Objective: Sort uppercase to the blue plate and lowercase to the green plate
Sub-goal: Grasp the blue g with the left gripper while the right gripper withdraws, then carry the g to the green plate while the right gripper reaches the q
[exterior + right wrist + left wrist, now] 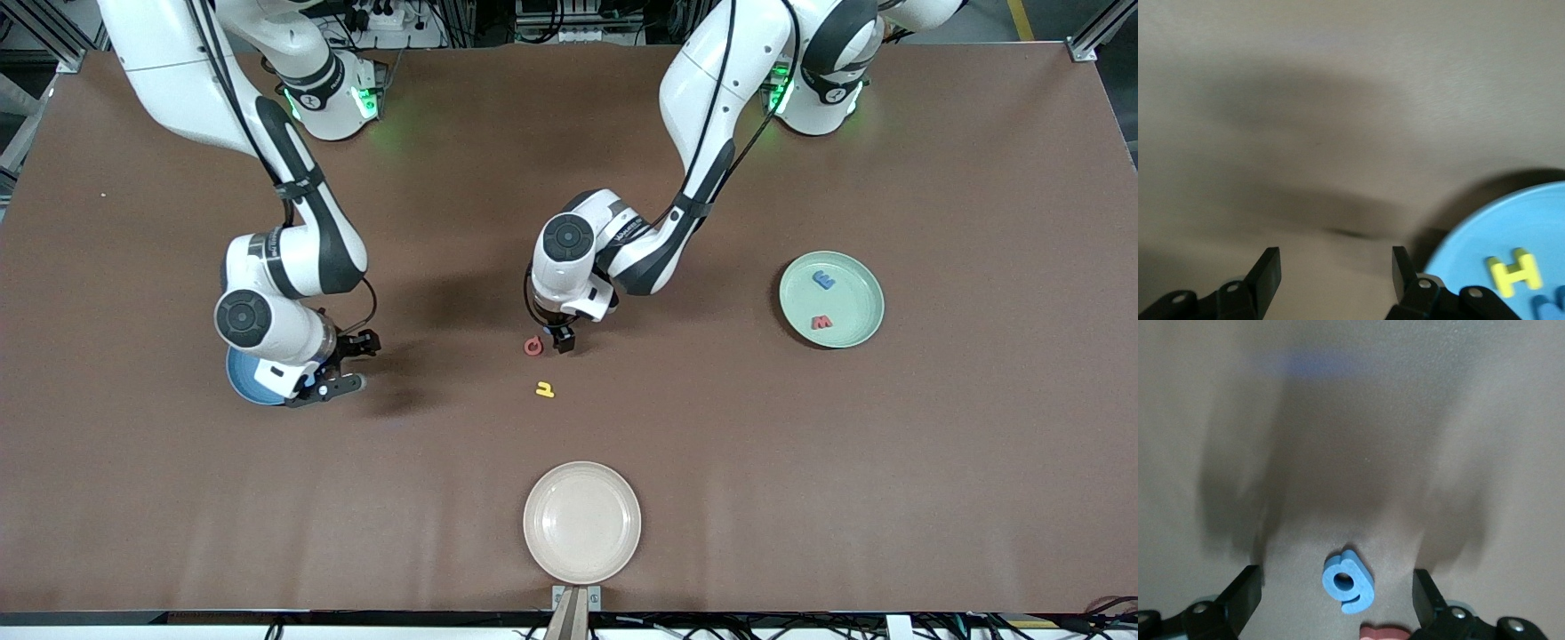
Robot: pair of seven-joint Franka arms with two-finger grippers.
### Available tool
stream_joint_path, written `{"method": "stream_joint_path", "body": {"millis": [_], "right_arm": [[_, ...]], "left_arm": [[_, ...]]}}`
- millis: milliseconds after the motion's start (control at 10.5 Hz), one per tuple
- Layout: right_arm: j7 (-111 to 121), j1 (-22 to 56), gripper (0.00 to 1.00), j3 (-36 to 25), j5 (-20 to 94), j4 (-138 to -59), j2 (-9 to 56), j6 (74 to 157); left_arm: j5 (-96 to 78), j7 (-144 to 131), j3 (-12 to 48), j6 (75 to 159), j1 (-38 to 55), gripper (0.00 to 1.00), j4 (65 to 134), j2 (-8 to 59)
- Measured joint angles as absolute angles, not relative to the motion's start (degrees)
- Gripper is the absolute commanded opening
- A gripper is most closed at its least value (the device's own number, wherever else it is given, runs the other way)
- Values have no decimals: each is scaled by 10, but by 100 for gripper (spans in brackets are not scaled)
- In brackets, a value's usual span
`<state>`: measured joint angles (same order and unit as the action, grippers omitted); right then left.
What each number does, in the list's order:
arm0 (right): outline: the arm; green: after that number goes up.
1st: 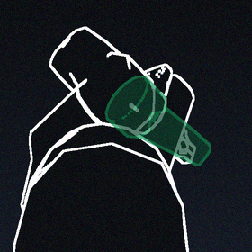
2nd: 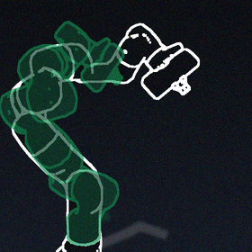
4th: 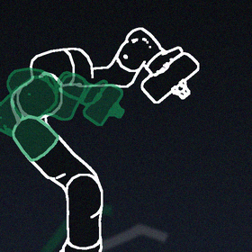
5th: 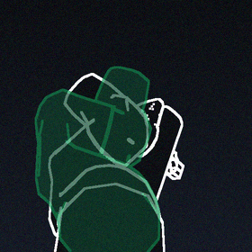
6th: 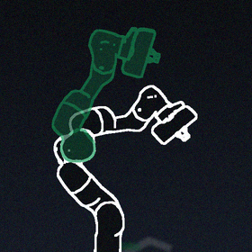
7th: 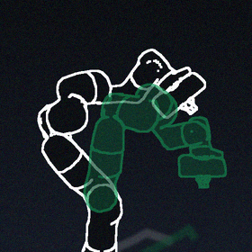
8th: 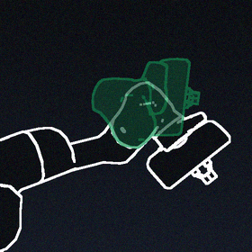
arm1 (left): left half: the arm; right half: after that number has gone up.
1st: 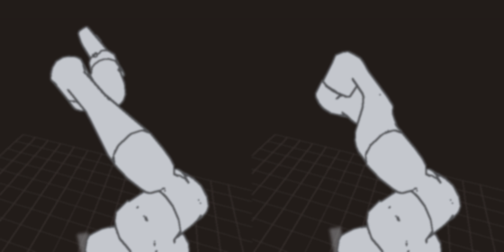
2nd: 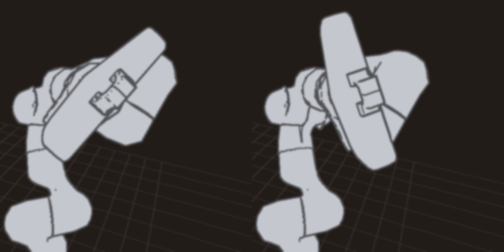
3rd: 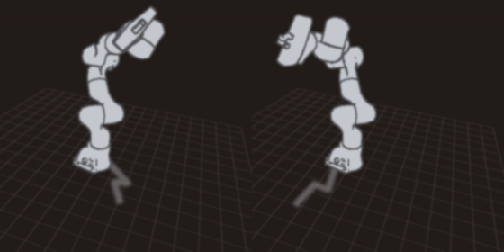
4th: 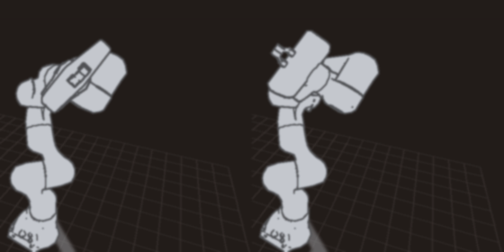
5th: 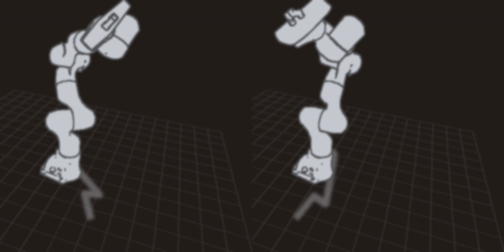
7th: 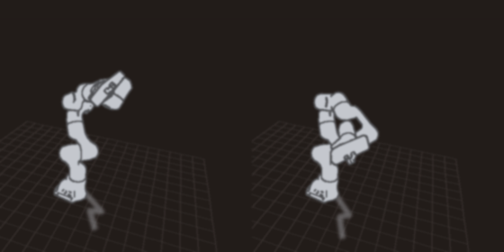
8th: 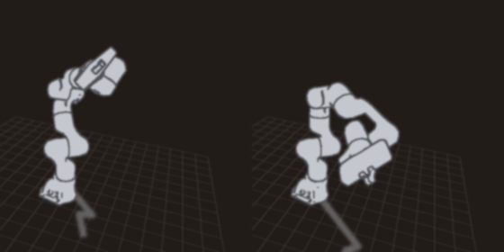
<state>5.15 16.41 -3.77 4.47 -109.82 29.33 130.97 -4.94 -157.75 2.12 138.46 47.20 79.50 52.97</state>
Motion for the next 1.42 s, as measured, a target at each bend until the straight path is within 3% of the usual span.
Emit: {"method": "stream_joint_path", "body": {"millis": [474, 569, 664, 759, 1422], "right_arm": [[-38, 167, 75, 10, 45, -1101, 293, 1309], [-63, 168, 75, 22, 45, -1101, 293, 1309], [-88, 171, 74, 32, 45, -1102, 294, 1309], [-107, 176, 73, 37, 45, -1102, 294, 1309], [-206, 189, 69, 79, 33, -1104, 310, 1349]], "left_arm": [[-50, -1578, 20, 1370, 469, 100, 792, 529], [-50, -1578, 20, 1369, 469, 94, 792, 529], [-50, -1578, 20, 1367, 469, 38, 792, 529], [-50, -1578, 19, 1364, 469, 0, 791, 528], [-50, -1580, 20, 1339, 472, 0, 787, 519]]}}
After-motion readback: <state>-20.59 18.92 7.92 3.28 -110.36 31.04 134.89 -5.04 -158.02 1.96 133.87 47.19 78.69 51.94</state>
